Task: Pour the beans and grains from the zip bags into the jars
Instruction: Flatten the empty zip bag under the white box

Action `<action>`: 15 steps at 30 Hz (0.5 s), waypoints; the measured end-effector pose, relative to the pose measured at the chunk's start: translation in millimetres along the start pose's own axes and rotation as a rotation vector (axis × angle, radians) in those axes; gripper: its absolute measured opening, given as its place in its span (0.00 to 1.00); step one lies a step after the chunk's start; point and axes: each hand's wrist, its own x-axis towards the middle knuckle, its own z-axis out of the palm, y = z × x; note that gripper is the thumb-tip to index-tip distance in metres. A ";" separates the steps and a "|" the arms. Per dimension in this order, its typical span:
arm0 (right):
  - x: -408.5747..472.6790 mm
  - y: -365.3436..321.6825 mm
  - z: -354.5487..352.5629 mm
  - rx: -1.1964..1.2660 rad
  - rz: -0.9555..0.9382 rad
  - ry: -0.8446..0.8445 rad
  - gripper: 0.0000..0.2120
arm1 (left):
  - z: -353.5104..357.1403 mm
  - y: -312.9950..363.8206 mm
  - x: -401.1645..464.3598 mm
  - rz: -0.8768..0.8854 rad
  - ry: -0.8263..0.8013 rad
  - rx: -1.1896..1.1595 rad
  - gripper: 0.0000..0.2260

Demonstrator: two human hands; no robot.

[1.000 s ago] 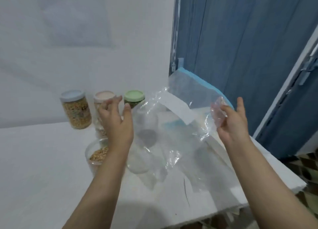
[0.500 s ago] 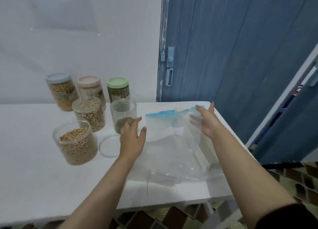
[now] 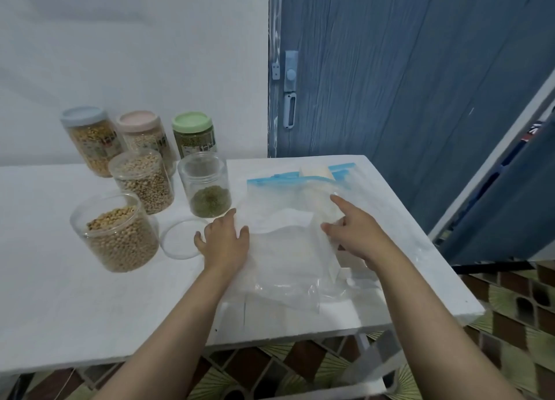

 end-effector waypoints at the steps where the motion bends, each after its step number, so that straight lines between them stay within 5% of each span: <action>1: 2.7 1.1 2.2 -0.010 -0.033 0.049 0.30 | -0.2 0.7 -0.3 -0.006 -0.008 -0.003 0.22; 9: 40.2 -14.0 -16.9 0.229 -0.137 0.193 0.28 | -12.0 7.6 -3.2 0.064 -0.065 -0.175 0.19; 15: 42.9 -13.6 -20.2 0.376 0.043 0.096 0.28 | -17.4 11.6 -17.6 0.160 -0.303 -0.354 0.22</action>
